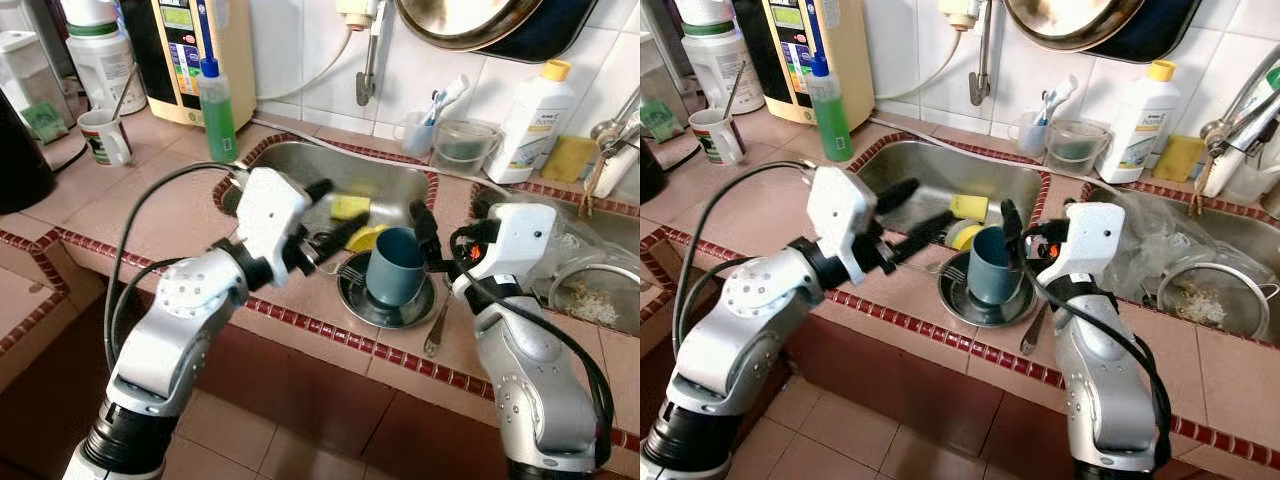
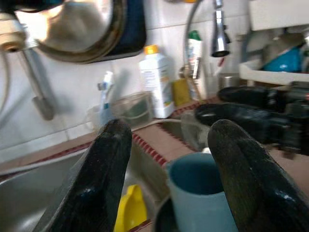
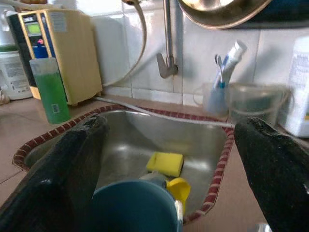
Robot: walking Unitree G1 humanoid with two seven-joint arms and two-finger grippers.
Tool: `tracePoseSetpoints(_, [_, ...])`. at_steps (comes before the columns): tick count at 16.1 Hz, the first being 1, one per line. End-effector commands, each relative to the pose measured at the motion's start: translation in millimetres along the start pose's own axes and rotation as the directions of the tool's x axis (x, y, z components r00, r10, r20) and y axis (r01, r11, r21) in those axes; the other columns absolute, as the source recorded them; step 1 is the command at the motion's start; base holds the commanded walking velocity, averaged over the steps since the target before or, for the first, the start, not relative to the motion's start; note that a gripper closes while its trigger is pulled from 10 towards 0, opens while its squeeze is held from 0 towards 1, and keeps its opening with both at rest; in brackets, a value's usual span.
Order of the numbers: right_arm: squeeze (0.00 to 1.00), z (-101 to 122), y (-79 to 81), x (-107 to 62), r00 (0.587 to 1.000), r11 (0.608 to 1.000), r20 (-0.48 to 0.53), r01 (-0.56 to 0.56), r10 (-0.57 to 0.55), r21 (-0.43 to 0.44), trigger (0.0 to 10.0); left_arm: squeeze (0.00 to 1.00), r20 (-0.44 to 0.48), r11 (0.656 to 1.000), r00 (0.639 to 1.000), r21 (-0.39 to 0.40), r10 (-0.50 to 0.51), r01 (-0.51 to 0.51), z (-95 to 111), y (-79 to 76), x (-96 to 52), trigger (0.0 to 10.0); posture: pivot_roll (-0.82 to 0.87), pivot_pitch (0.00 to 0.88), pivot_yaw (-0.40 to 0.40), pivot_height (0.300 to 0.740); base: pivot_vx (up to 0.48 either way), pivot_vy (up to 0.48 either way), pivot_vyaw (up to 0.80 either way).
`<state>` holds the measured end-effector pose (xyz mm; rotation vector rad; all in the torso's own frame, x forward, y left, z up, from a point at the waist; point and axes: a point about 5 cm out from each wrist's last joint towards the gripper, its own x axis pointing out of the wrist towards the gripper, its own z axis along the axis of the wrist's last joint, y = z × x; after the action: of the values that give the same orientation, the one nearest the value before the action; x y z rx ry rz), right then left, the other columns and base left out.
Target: Kitchen organization
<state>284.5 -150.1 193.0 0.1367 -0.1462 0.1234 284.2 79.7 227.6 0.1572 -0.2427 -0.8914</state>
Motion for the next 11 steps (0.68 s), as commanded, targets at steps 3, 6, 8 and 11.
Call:
tracePoseSetpoints(3, [0.0,6.0,2.5,-3.4,0.997,0.998,-0.044,0.061,-0.059,0.033,10.0,0.0,-0.007,0.997,0.998,0.029,-0.066,0.066,-1.4,-11.2,-1.5,10.0,-0.05,0.0,-0.007,0.74,0.0,0.0,0.0])
tracePoseSetpoints(6, [0.0,2.5,5.8,-14.4,0.98,0.991,-0.162,0.122,-0.111,0.059,10.0,0.0,-0.008,0.994,0.994,0.015,-0.111,0.111,-2.5,-20.1,-2.4,10.0,-0.07,0.0,-0.012,0.74,0.0,0.0,0.0])
tracePoseSetpoints(8, [0.0,3.5,3.7,-17.7,0.965,0.992,-0.237,0.124,-0.113,0.036,10.0,0.0,-0.003,0.989,0.99,0.021,-0.144,0.144,-2.5,-25.8,-3.6,10.0,-0.08,0.0,-0.017,0.74,0.0,0.0,0.0])
tracePoseSetpoints(11, [0.0,3.8,-0.9,-20.0,0.939,0.989,-0.322,0.14,-0.12,0.041,10.0,0.0,-0.002,0.986,0.986,0.027,-0.165,0.165,-3.2,-31.3,-5.1,10.0,-0.08,0.001,-0.027,0.74,0.0,0.0,0.0])
